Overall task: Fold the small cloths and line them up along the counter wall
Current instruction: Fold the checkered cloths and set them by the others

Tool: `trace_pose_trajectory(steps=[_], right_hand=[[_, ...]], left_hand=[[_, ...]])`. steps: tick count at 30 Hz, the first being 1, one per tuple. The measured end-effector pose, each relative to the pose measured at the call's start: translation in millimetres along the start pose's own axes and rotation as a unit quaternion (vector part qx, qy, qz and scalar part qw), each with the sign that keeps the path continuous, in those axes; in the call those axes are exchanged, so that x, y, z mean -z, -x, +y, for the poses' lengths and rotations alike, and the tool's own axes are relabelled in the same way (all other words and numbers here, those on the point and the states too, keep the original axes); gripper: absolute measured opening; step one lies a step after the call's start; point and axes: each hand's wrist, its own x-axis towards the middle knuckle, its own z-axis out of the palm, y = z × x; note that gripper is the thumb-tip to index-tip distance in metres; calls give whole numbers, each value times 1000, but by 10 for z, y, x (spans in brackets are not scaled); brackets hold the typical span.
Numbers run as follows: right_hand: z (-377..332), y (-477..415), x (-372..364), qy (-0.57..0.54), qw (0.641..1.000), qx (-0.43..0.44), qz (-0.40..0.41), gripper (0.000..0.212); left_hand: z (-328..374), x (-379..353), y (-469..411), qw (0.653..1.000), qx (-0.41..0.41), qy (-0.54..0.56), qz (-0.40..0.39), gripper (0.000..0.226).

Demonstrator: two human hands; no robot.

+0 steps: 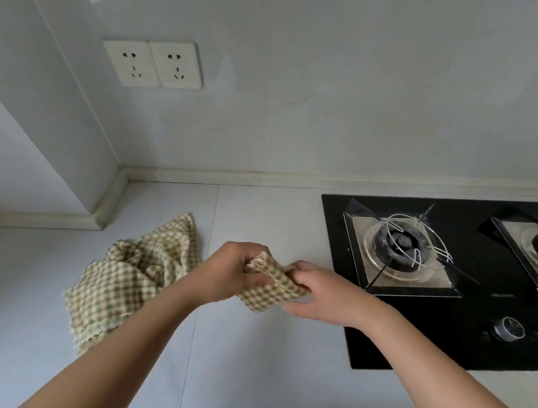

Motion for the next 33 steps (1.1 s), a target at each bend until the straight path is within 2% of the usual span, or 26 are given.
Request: trace_pose_trajectory(steps=[2,3,8,11,14,18,20,22,23,25,26,27,29,33], right_hand=[[-119,-18,144,160,987,-13,-19,25],[-174,-19,203,203,979,-13,-14,24],[-422,-71,269,267,960,62,48,23],[-433,-80,219,156,980,86,93,14],[-468,-56,157,-3,989,76,123,35],[-581,-86,101,-41,983,117,136,65],[-652,-113,125,-58,978,135,147,67],[-676,-123,183,-106,974,131,153,63],[-654,-120,221,-130,974,115,144,57],[-555,-103,276,-155,978,69,119,36],[-500,-89,281,-166,978,45,116,30],[-456,-77,277,-179,976,24,119,35],[-422,-72,264,-203,970,12,132,41],[-498,-121,304,-259,953,39,155,9]], left_hand=[[-6,118,95,994,-55,-76,48,16],[-25,161,140,988,-81,-116,63,18],[-67,221,355,975,-107,-158,113,27],[-64,274,468,971,-94,-174,136,17],[-59,322,570,975,-31,-183,124,12],[60,333,600,979,54,-192,39,34],[165,270,546,983,31,-161,78,27],[234,209,496,982,-4,-97,164,11],[254,201,483,980,-6,-40,197,12],[256,232,501,970,19,95,222,9],[249,248,526,965,34,141,217,6],[237,262,551,964,44,161,209,6],[192,276,577,967,44,143,208,10],[202,332,581,966,35,70,246,12]])
